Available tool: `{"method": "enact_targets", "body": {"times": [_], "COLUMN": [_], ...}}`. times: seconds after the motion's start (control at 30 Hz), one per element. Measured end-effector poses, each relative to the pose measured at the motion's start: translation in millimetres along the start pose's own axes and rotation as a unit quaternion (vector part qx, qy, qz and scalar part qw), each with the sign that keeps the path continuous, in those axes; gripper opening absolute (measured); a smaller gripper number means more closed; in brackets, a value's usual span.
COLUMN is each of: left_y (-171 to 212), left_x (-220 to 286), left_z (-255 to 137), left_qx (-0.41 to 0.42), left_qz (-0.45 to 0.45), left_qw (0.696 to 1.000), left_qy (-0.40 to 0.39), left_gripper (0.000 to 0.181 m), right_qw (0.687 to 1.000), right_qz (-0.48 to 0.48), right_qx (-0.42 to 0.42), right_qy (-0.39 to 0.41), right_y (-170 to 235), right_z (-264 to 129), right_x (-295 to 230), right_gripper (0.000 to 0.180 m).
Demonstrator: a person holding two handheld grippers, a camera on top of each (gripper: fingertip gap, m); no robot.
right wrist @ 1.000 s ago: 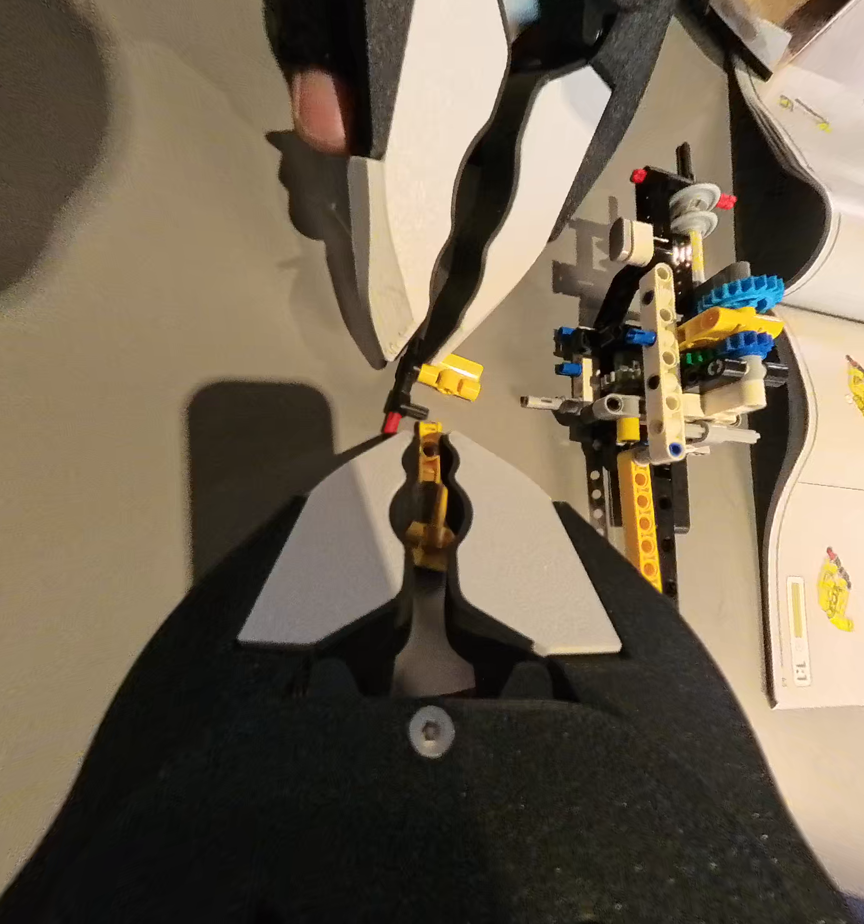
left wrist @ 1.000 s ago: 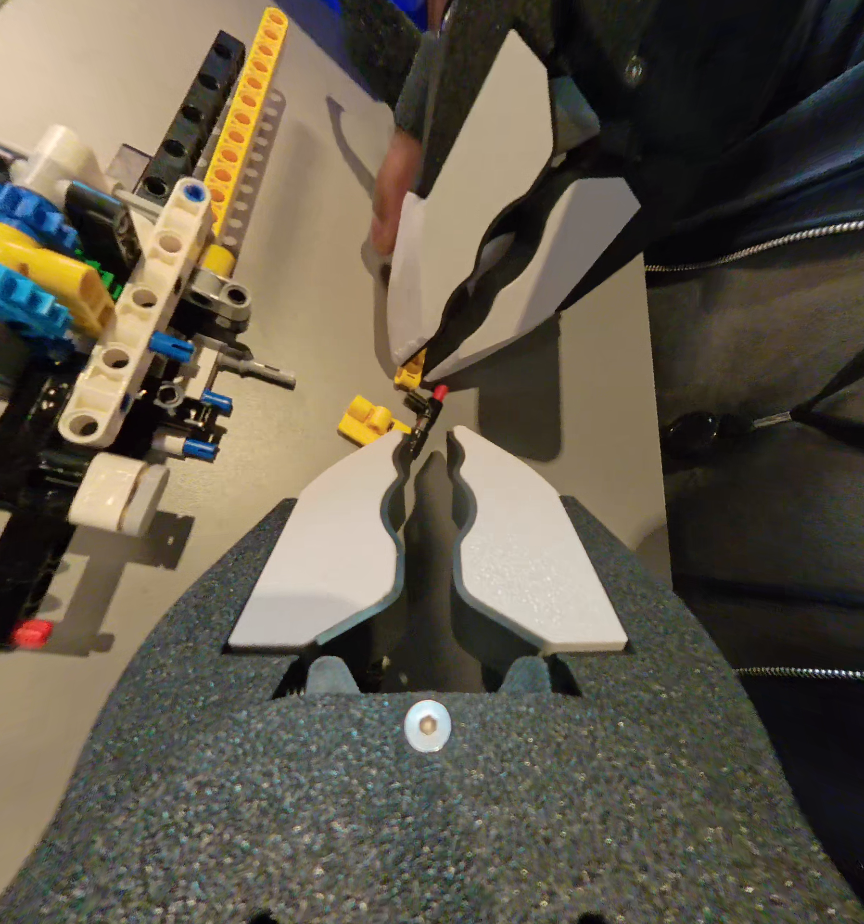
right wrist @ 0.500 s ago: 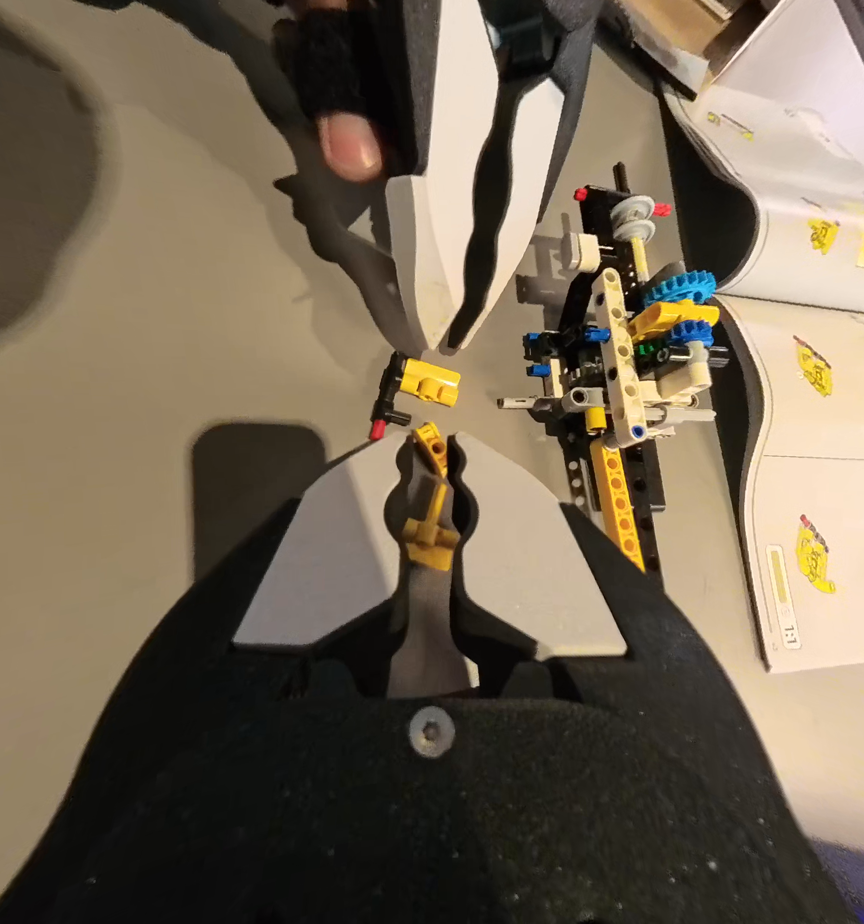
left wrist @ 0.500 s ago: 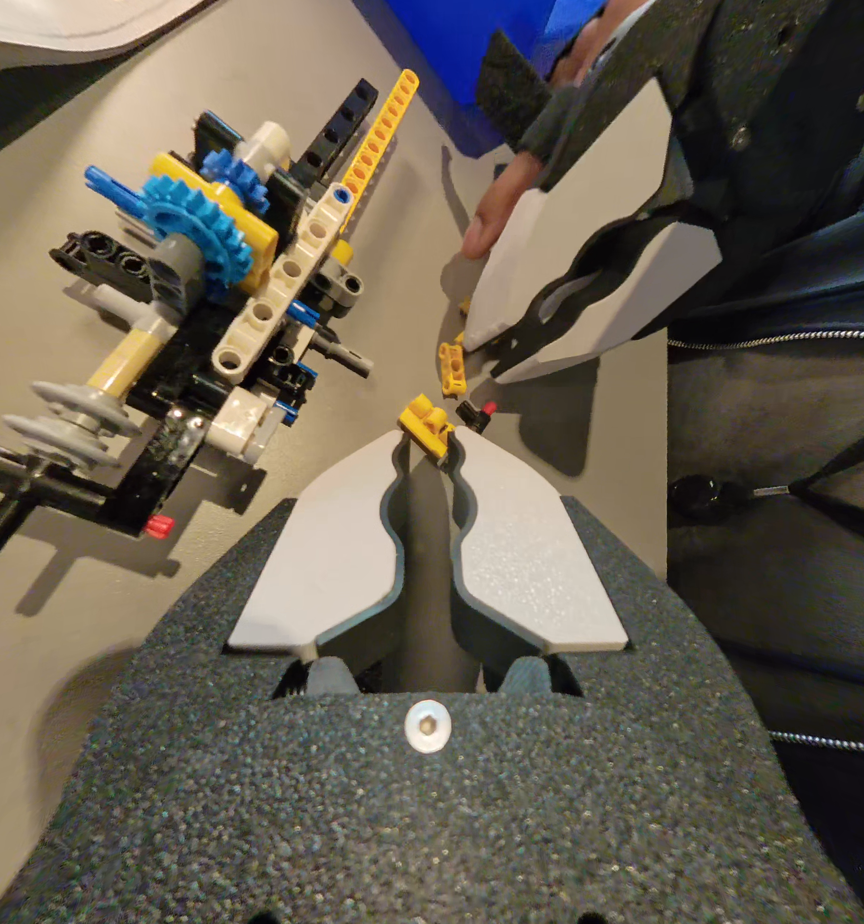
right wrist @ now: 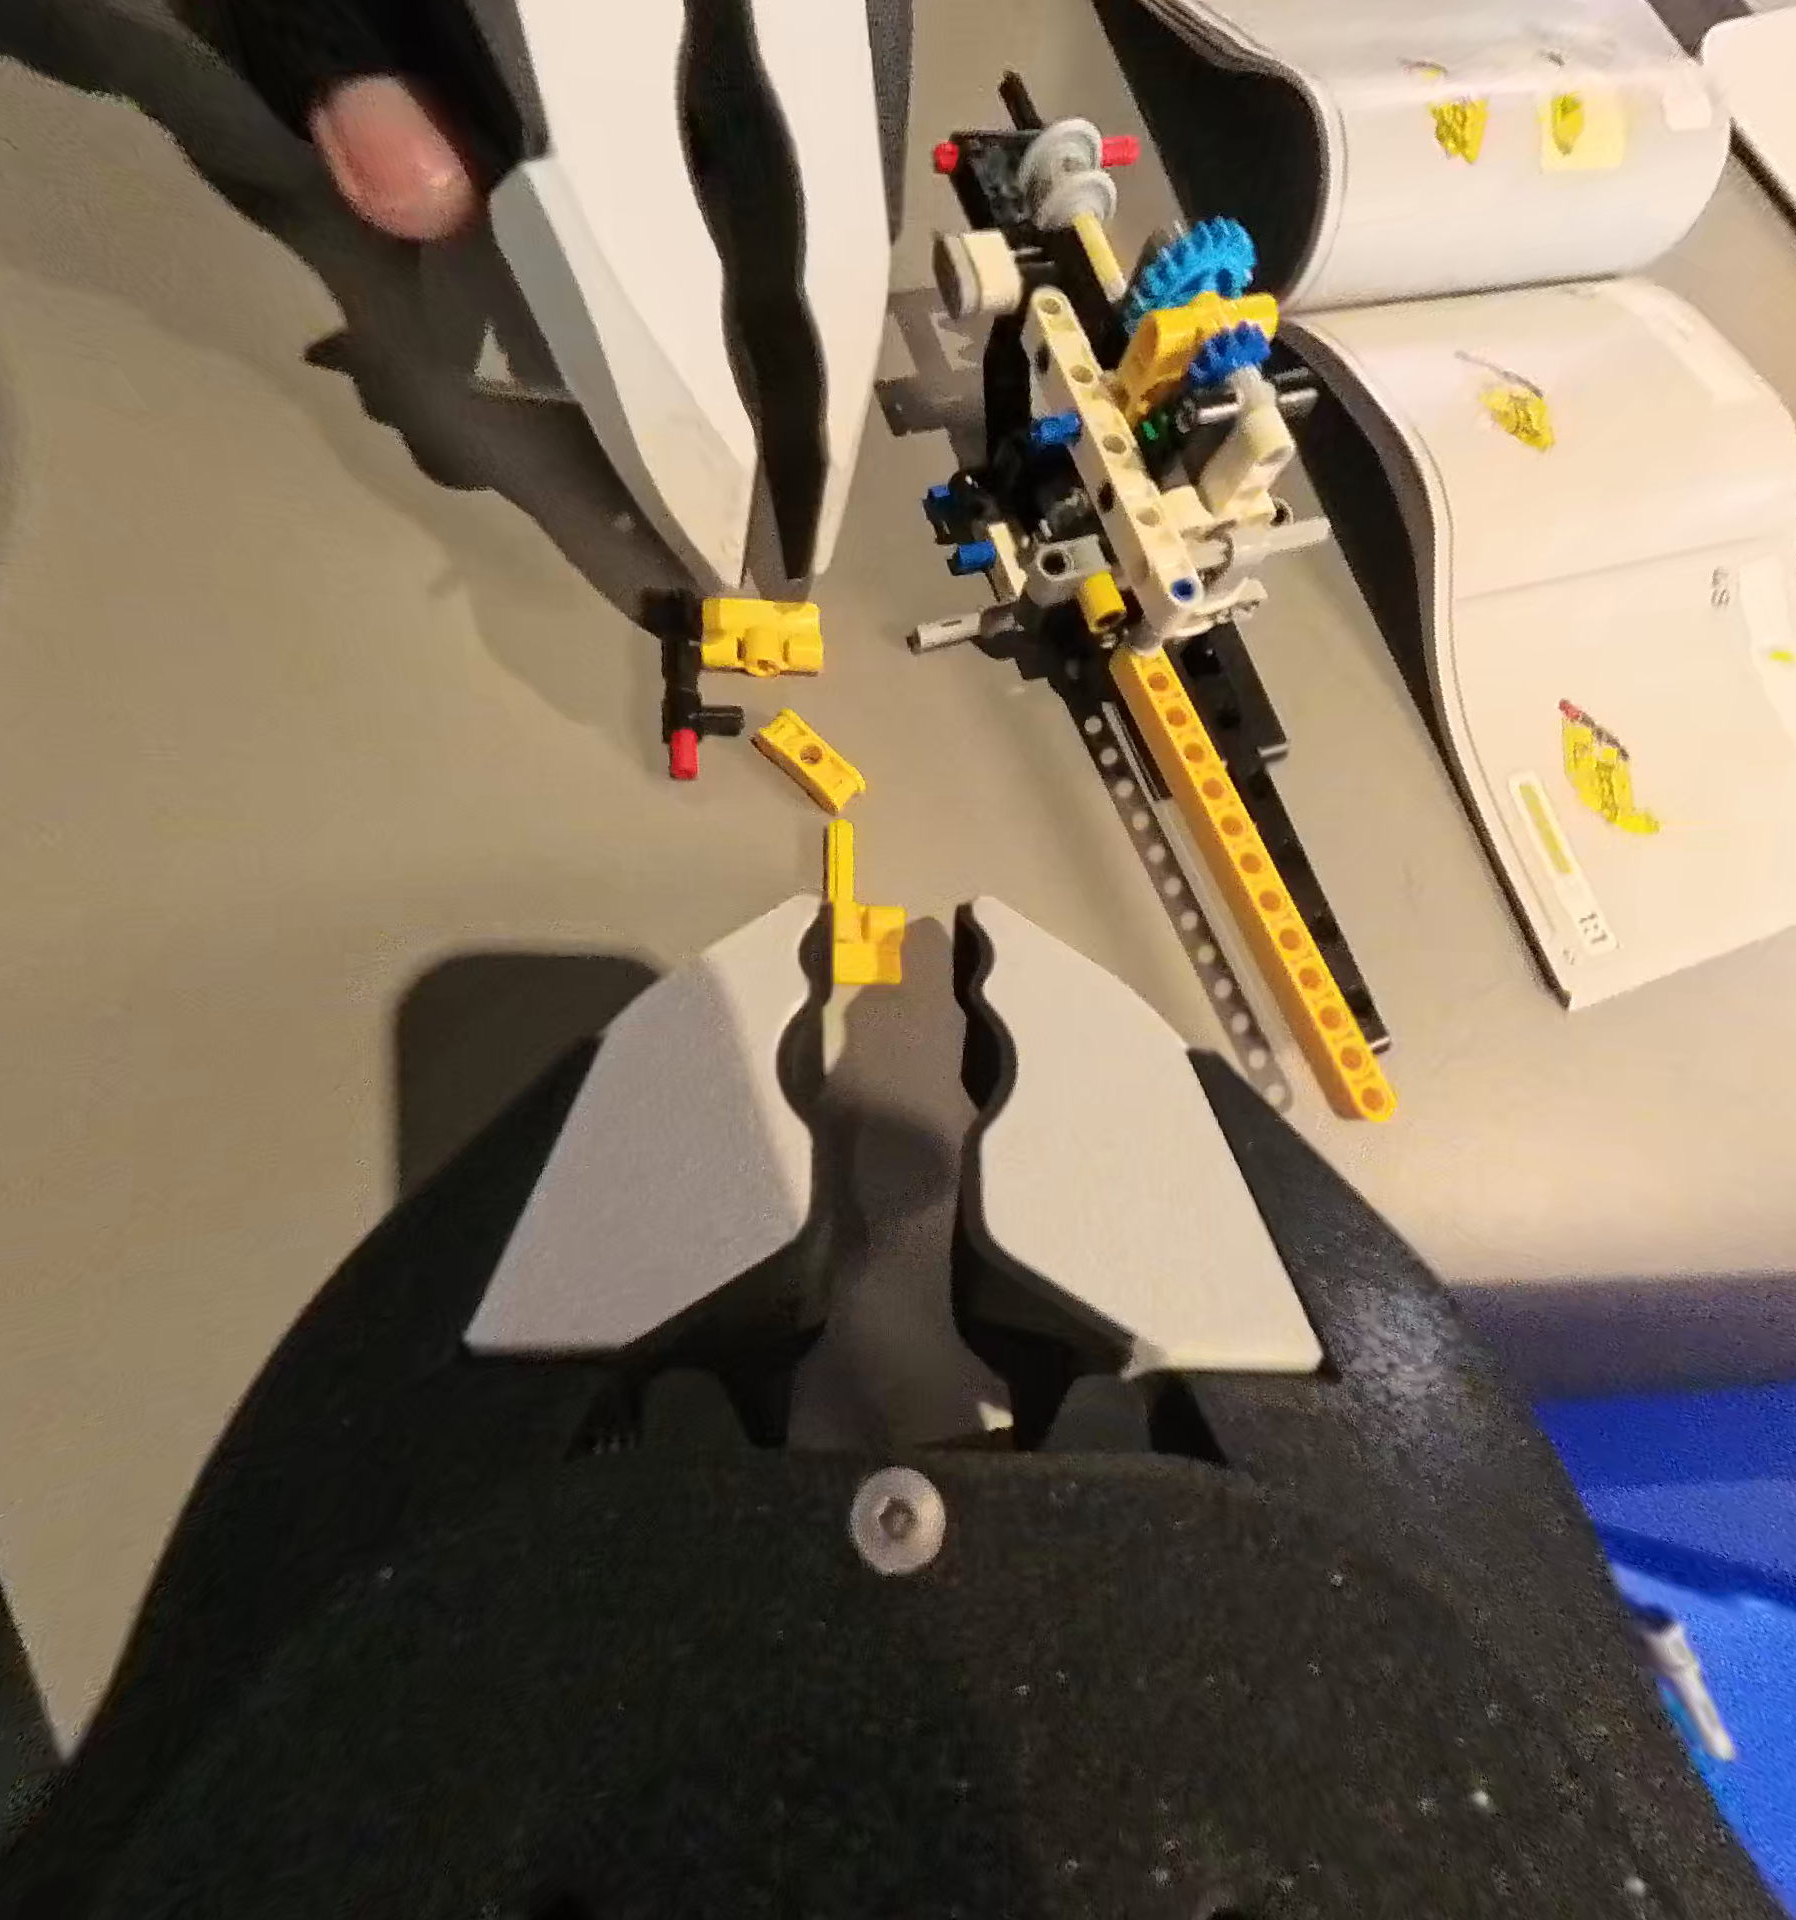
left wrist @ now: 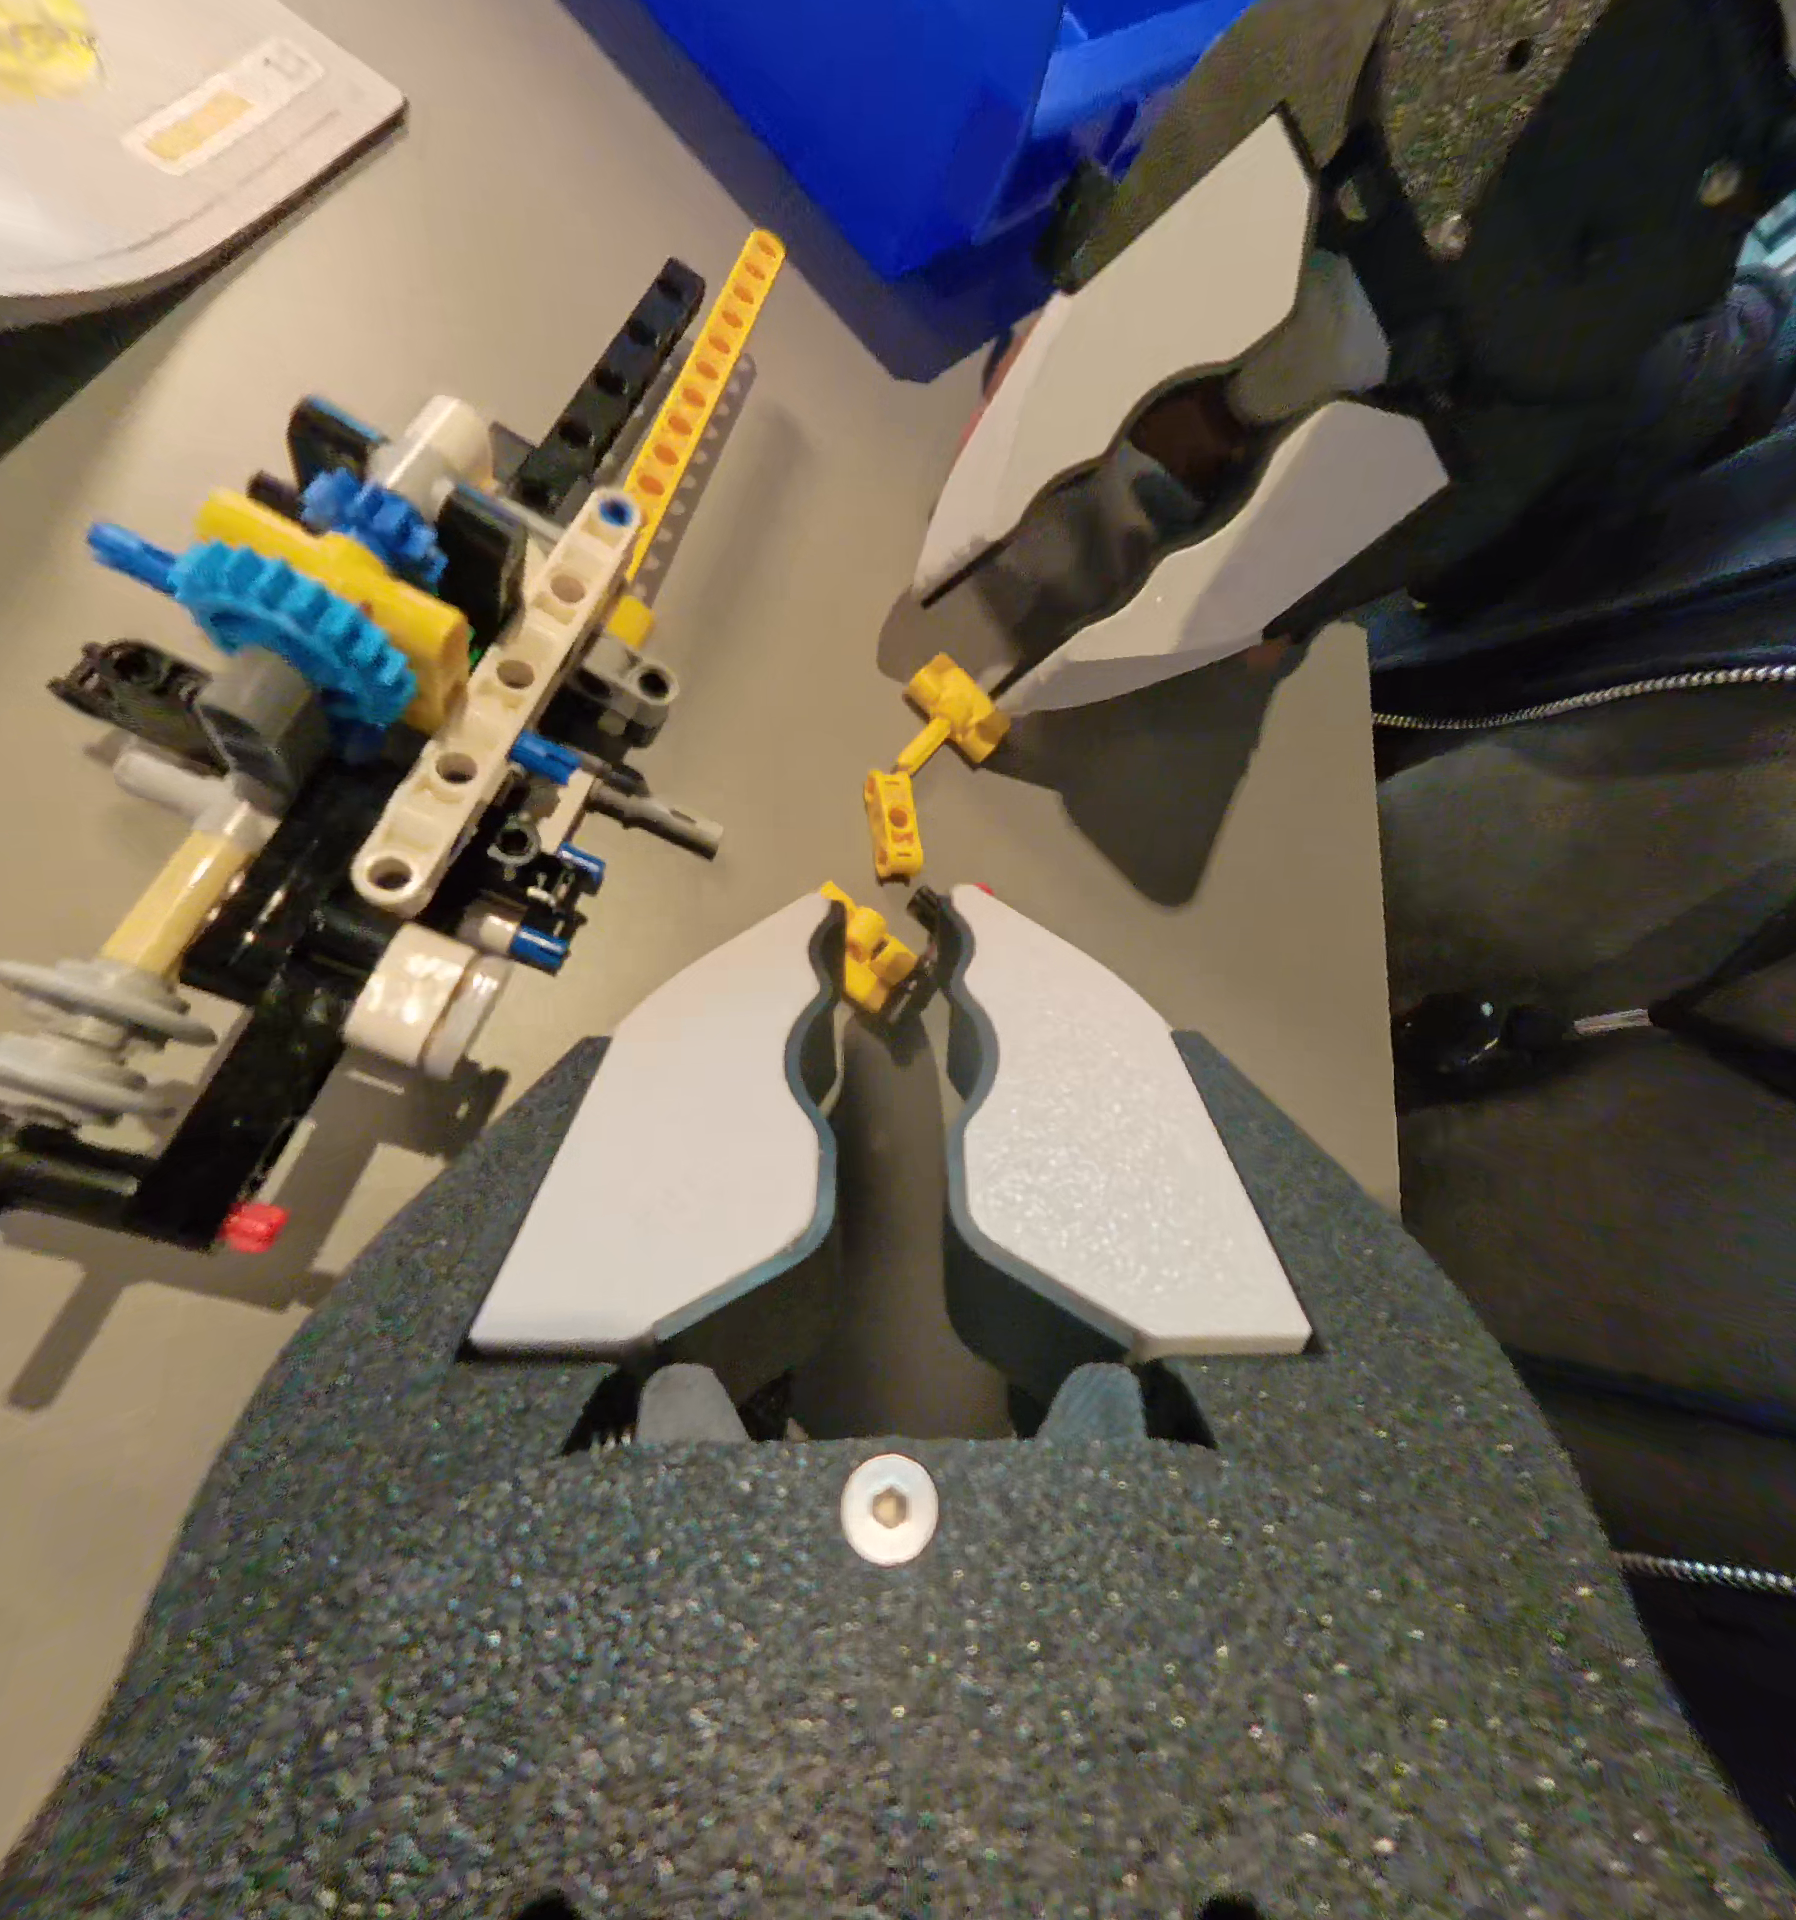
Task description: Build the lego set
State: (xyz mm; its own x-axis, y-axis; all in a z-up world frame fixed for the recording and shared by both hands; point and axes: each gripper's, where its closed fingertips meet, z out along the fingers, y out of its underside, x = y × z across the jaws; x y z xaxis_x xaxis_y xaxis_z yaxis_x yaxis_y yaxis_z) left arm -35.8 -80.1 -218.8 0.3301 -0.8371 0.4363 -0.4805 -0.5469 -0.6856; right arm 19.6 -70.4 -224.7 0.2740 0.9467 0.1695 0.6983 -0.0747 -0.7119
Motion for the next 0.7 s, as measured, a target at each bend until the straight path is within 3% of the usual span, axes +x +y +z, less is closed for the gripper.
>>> {"method": "enact_targets", "body": {"times": [0.03, 0.47, 0.7], "left_y": [-2, -3, 1], "left_x": [1, 4, 4], "left_z": [1, 23, 29], "left_qx": [0.001, -0.052, -0.086], "left_qz": [0.007, 0.053, 0.058], "left_qw": [1.0, 0.996, 0.992], "left_qy": [-0.002, -0.043, -0.067], "left_gripper": [0.016, 0.016, 0.016], "right_qw": [1.0, 0.999, 0.999], "right_qz": [0.011, 0.022, 0.01], "right_qx": [0.004, -0.015, -0.009], "right_qy": [-0.005, -0.035, -0.033], "right_y": [1, 10, 9], "right_z": [-1, 5, 4], "right_x": [0, -11, -13], "right_gripper": [0.022, 0.03, 0.015]}}
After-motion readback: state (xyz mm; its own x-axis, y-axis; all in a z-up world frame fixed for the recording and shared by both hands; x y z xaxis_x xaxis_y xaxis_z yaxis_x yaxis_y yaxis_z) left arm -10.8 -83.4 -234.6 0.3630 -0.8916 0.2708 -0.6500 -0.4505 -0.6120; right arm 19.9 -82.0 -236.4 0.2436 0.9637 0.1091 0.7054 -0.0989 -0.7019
